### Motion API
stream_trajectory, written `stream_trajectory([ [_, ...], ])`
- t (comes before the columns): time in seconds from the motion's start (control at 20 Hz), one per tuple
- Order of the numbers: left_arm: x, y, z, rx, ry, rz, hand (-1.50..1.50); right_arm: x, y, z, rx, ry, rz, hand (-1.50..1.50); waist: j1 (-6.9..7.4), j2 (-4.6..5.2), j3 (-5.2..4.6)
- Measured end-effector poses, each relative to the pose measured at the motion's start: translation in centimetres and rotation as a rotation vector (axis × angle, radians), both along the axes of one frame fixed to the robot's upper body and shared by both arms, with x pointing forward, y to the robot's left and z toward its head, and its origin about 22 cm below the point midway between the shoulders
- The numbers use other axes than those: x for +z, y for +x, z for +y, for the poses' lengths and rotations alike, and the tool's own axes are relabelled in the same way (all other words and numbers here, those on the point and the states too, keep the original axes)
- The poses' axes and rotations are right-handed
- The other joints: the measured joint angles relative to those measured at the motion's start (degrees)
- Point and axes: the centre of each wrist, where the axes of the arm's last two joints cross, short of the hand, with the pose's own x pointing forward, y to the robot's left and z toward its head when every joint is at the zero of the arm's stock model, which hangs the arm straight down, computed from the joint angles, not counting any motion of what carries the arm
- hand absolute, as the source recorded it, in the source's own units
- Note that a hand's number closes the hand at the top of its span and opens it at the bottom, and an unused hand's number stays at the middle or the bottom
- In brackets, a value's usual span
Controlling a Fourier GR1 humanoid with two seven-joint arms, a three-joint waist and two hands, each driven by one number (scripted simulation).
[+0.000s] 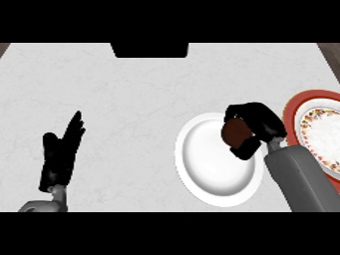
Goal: Pick the cupcake from the plate and place it in the plate
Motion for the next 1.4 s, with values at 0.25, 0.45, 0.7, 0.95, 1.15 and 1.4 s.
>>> stream_trajectory([
  [0.25, -0.1, -0.2, 0.2, 0.002, -0.003, 0.003, 0.00, 1.0, 0.4, -2.0, -0.359, -0.028, -0.099, 1.50, -0.32, -0.12, -0.01],
  [0.45, -0.2, -0.2, 0.2, 0.004, 0.000, 0.000, 0.00, 3.5, -0.5, -2.1, -0.481, -0.032, -0.227, 1.50, -0.54, -0.25, -0.03],
  [0.7, -0.8, -0.9, 0.9, 0.010, 0.000, 0.001, 0.00, 7.4, -1.9, -2.1, -0.631, -0.004, -0.447, 1.50, -0.68, -0.39, -0.05],
  [0.95, -0.3, -0.4, 1.1, 0.006, -0.002, -0.002, 0.00, 10.5, -3.5, -3.7, -0.785, -0.005, -0.558, 1.50, -0.36, -0.22, -0.02],
  [1.15, 0.0, -0.1, 0.9, -0.002, 0.000, -0.002, 0.00, 11.4, -4.7, -6.1, -0.871, -0.014, -0.566, 1.50, -0.07, -0.10, 0.00],
  [1.4, 0.2, -0.3, 0.5, -0.010, -0.001, -0.004, 0.00, 11.2, -4.1, -10.6, -0.949, -0.017, -0.546, 1.50, 0.29, 0.01, 0.02],
])
